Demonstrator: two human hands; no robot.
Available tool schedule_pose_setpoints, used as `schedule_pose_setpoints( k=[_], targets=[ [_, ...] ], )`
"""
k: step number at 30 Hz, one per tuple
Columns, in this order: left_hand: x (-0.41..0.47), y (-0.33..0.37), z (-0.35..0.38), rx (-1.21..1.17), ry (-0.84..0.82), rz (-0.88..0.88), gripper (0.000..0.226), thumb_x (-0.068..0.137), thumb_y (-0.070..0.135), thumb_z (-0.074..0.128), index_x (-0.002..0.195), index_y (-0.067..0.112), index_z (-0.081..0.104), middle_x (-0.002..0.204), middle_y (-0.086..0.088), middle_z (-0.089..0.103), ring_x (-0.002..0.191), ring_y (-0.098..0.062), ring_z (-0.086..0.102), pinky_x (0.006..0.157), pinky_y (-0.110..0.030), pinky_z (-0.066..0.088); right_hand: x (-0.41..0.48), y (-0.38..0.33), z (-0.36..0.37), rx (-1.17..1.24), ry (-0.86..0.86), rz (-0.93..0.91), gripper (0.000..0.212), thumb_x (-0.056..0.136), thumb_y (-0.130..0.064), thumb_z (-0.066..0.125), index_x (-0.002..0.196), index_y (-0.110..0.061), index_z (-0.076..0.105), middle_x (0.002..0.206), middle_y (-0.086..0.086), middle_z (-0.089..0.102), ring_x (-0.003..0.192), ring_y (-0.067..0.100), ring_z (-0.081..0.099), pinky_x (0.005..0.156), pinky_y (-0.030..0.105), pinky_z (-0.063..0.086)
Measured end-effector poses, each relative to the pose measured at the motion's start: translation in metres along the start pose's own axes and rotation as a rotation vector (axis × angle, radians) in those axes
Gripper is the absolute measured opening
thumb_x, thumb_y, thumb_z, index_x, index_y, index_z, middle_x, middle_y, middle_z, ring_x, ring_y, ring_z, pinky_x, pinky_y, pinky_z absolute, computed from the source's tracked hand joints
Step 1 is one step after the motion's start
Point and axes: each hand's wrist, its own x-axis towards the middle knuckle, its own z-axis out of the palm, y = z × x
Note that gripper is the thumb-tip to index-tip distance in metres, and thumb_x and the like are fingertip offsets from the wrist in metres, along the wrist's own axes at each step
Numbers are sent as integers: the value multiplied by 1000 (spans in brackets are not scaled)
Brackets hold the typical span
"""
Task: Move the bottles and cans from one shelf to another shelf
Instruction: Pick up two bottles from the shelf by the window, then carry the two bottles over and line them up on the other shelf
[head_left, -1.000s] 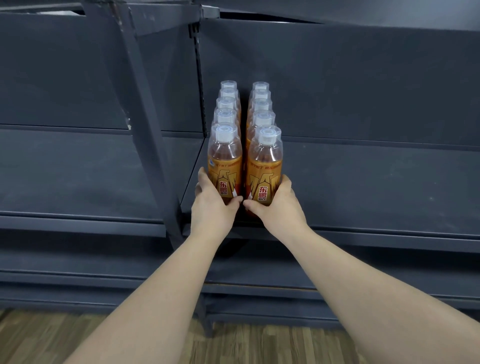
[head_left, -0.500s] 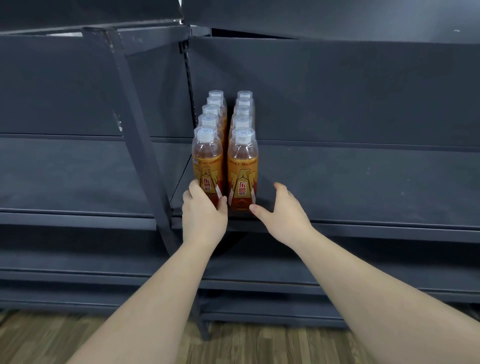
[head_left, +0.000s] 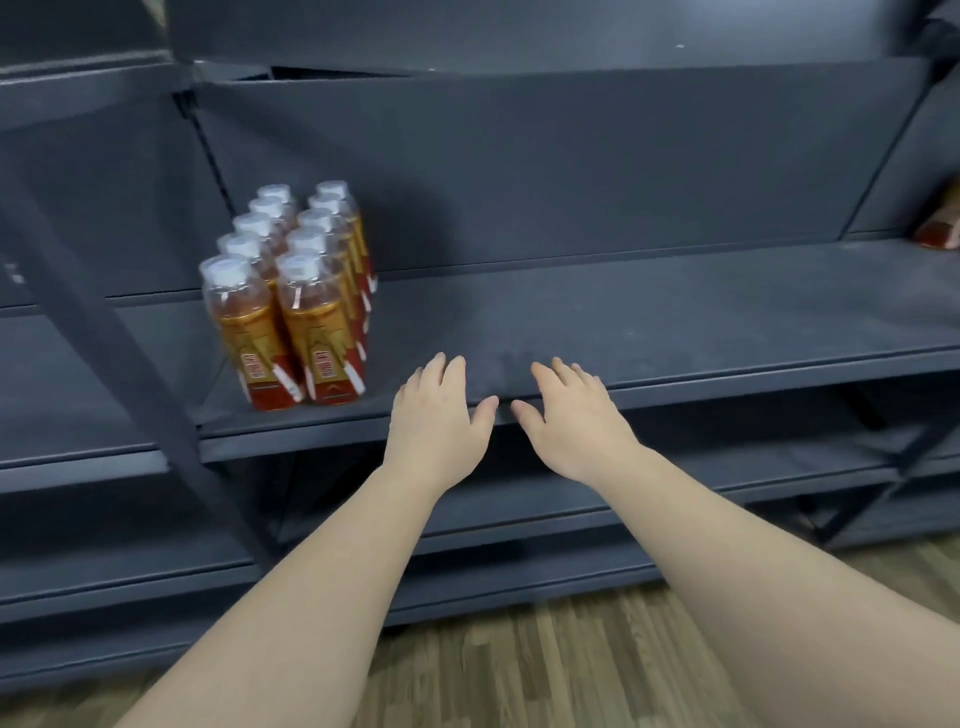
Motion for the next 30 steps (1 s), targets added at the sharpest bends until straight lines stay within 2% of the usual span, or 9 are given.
schedule_pose_setpoints(
  k=[7, 12, 19, 23, 30],
  targets=[
    [4, 120, 46, 45, -59, 240, 54, 102, 44, 44, 143, 9, 42, 156, -9, 35, 141, -27, 33, 115, -41, 25, -51, 111, -44, -61, 94, 216, 64, 104, -51, 34, 154, -13, 27, 160, 12, 30, 148, 32, 22, 120, 48, 19],
    [0, 203, 87, 120, -152, 433, 63, 103, 50, 38, 153, 14, 29, 164, -8, 22, 151, -31, 16, 123, -46, 15, -100, 183, -75, -33, 114, 388, 64, 105, -49, 34, 156, -13, 24, 161, 11, 27, 151, 33, 16, 122, 46, 15],
    [-3, 300, 135, 130, -248, 652, 65, 102, 52, 36, 154, 14, 26, 164, -8, 20, 152, -31, 13, 123, -47, 12, -149, 274, -97, -34, 181, 598, 65, 103, -52, 34, 155, -14, 26, 155, 9, 36, 147, 31, 25, 120, 47, 20],
    [7, 350, 163, 109, -305, 751, 64, 103, 51, 36, 155, 14, 25, 165, -8, 19, 152, -31, 10, 123, -46, 8, -164, 313, -109, -42, 200, 714, 64, 103, -51, 35, 154, -14, 27, 154, 9, 37, 145, 31, 27, 120, 46, 20],
    [39, 436, 207, 23, -366, 917, 62, 102, 50, 38, 152, 15, 29, 164, -7, 22, 151, -31, 13, 122, -47, 9, -175, 379, -144, -58, 236, 924, 64, 104, -51, 33, 157, -16, 23, 161, 10, 27, 150, 30, 18, 122, 45, 14]
  ],
)
